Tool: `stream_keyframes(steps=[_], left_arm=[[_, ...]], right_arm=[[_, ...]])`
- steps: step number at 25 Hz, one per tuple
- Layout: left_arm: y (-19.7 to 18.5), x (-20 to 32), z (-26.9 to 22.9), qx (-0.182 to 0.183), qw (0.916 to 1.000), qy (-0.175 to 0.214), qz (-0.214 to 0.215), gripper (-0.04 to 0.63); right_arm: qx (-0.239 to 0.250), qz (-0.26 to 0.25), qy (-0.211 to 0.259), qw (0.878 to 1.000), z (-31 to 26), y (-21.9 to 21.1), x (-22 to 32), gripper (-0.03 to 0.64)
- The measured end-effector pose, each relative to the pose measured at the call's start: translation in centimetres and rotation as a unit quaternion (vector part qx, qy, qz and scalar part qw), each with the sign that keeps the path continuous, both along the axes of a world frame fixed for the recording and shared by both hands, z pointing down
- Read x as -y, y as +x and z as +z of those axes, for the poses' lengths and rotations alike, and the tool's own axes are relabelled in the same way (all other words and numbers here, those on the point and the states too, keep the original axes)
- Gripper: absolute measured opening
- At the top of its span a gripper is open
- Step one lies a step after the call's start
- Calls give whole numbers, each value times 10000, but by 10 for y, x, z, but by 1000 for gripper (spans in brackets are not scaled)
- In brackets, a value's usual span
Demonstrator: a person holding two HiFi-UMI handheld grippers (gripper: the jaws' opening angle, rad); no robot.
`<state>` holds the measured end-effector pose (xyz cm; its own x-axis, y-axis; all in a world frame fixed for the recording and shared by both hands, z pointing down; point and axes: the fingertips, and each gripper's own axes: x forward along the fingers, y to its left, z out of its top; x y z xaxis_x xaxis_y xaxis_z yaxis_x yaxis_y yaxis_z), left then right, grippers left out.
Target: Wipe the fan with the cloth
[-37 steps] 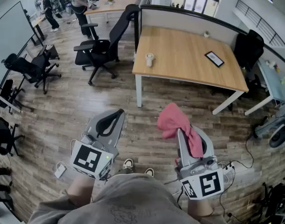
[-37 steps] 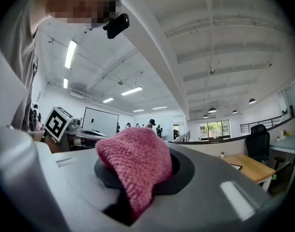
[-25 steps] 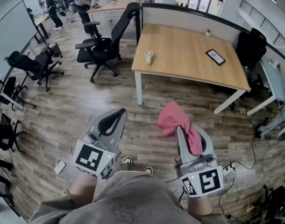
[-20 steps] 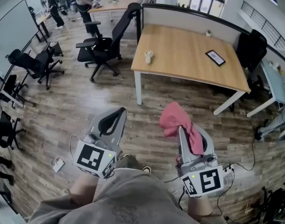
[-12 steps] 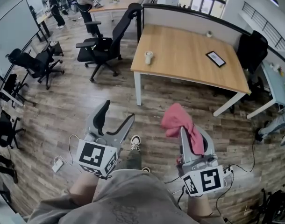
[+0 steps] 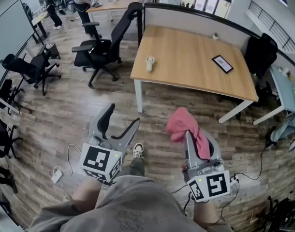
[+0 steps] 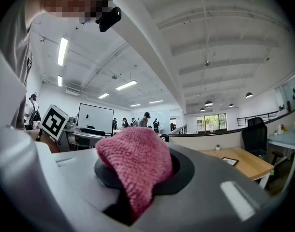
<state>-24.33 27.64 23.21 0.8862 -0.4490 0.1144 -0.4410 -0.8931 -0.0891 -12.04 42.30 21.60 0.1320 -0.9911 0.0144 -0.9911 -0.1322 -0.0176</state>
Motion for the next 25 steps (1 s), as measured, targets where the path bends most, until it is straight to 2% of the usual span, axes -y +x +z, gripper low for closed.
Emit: stream_keyframes(steps=[13,25], left_arm=[[63,141,16,295,9993,-192,158,344],[118,254,41,467,9979,-319,326,344]], right_arm=[[92,105,-369,9992,9,59,135,87],[217,452,-414,9979,23,124,248,87]])
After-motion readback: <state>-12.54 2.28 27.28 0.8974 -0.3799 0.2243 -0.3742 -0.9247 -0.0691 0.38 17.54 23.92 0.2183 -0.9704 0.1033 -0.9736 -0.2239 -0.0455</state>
